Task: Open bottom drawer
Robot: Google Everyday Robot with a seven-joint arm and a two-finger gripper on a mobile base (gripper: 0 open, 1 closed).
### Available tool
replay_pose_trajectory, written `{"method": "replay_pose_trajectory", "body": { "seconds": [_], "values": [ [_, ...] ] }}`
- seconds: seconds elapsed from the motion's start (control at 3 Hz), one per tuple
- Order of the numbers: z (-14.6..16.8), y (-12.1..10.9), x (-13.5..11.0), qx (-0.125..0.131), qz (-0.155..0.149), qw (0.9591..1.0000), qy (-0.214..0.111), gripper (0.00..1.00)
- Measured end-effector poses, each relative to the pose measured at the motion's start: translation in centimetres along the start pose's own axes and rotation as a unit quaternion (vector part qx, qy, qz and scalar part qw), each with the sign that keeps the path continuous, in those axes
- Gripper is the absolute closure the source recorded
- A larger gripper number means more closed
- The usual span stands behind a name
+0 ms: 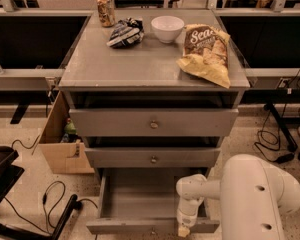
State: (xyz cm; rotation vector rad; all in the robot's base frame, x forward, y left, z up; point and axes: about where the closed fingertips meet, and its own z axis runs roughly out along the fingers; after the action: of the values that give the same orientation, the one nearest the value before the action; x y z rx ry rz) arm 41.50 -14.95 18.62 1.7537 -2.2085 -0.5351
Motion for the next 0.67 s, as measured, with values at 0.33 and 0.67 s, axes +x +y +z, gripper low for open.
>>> {"method": "replay_pose_trajectory", "body": {
  "seconds": [0.33, 0.67],
  "values": [
    [-0.07, -0.32, -0.18, 0.000, 0.000, 1.0000, 0.000, 1.00],
    [-0.24, -0.30, -0.37, -0.003, 0.003, 1.0000, -0.002, 1.00]
  ]
}}
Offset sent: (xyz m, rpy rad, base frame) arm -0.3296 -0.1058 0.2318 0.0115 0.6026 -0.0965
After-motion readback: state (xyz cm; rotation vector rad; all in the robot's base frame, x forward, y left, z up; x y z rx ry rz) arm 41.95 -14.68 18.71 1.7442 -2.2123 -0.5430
